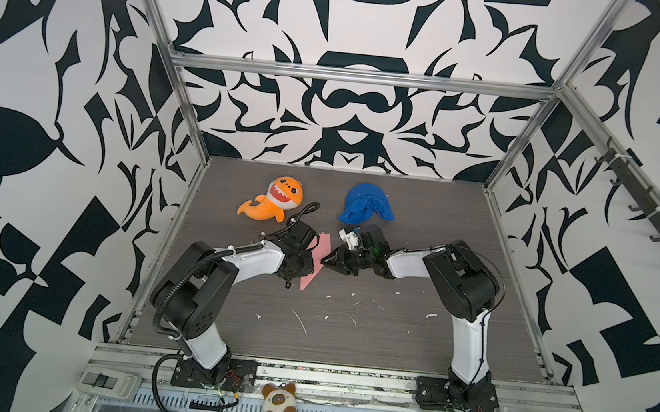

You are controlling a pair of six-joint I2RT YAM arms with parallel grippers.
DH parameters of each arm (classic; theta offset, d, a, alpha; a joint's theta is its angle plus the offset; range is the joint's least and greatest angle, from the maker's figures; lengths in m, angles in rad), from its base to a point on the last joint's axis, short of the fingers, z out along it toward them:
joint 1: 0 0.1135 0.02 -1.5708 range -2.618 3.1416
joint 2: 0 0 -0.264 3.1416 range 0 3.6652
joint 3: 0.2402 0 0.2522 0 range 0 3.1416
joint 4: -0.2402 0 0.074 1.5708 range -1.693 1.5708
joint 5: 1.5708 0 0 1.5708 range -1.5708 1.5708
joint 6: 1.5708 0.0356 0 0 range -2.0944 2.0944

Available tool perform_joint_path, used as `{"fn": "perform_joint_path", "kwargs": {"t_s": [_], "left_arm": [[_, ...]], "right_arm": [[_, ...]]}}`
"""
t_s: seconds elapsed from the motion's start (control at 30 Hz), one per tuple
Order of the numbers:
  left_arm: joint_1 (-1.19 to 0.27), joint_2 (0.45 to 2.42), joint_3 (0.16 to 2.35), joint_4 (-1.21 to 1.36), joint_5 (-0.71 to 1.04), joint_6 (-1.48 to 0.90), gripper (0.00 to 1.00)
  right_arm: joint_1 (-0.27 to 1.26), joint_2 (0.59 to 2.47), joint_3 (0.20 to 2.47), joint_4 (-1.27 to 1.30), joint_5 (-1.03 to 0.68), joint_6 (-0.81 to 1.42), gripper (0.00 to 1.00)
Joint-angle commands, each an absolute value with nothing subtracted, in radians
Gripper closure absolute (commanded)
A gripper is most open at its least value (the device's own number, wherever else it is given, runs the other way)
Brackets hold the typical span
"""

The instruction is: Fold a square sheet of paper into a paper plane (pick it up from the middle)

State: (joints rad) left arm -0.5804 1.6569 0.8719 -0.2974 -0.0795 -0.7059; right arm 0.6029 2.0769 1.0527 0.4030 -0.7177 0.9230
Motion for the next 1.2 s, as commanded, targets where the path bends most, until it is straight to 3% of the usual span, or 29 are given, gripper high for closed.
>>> {"fn": "perform_joint_path", "kwargs": {"t_s": [0.0, 0.13, 0.3, 0.57, 0.9, 0.97, 1.17], "left_arm": [[-0.577, 1.708, 0.845, -0.375, -0.067, -0.696, 0.84], [-0.577, 1.700, 0.855, -0.382, -0.068, -0.688, 0.84], [-0.577, 1.646, 0.878, -0.386, -0.042, -0.674, 0.78], [-0.578, 1.497, 0.929, -0.355, -0.017, -0.663, 0.39], [-0.644, 1.441, 0.832, -0.028, 0.064, -0.534, 0.06], [-0.680, 1.456, 0.820, 0.017, 0.034, -0.497, 0.01], [-0.766, 1.518, 0.786, 0.184, 0.008, -0.323, 0.00]], "right_arm": [[0.608, 2.072, 1.097, 0.404, -0.706, 0.943, 0.75], [0.608, 2.075, 1.115, 0.368, -0.660, 0.941, 0.83], [0.603, 2.035, 1.069, 0.439, -0.610, 0.991, 1.00], [0.567, 1.842, 0.871, 0.468, -0.463, 1.077, 1.00], [0.535, 1.605, 0.720, 0.234, -0.222, 1.167, 1.00], [0.523, 1.582, 0.724, 0.189, -0.207, 1.191, 1.00], [0.496, 1.565, 0.766, 0.087, -0.231, 1.243, 1.00]]}}
